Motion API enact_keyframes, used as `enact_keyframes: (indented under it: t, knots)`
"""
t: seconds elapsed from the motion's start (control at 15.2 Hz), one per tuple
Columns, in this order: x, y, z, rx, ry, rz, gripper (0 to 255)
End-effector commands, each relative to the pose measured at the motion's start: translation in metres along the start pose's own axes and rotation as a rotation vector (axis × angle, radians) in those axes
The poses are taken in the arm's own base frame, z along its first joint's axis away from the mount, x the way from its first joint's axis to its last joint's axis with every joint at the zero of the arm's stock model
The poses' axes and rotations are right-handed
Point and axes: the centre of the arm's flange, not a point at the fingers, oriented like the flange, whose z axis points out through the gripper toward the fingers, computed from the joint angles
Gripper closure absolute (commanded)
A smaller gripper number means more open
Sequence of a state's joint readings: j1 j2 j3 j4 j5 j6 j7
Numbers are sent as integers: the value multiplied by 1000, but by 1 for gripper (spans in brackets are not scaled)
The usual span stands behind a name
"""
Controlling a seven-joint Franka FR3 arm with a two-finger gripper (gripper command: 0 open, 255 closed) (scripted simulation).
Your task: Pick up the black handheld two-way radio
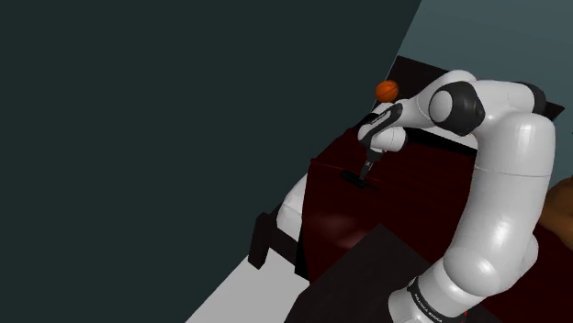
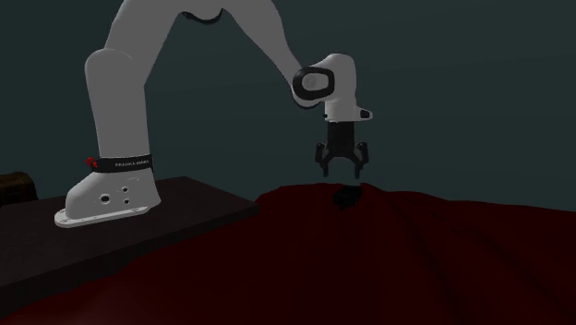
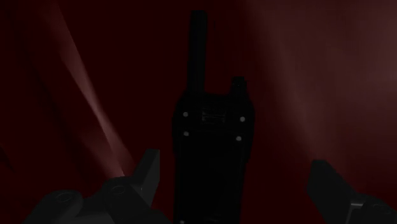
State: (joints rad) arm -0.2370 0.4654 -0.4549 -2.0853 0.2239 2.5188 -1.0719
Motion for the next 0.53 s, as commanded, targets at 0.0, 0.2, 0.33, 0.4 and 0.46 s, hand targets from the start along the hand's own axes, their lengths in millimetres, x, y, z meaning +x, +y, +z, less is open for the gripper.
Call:
enact_keyframes:
  t: [0.0, 0.2, 0.33, 0.4, 0.46]
  knots:
    - [2, 15, 19, -1, -3, -10, 0]
    - [3, 14, 35, -1, -3, -10, 0]
    - [3, 13, 46, -1, -3, -10, 0]
    - [4, 13, 51, -1, -3, -10, 0]
    - [4, 13, 56, -1, -3, -10, 0]
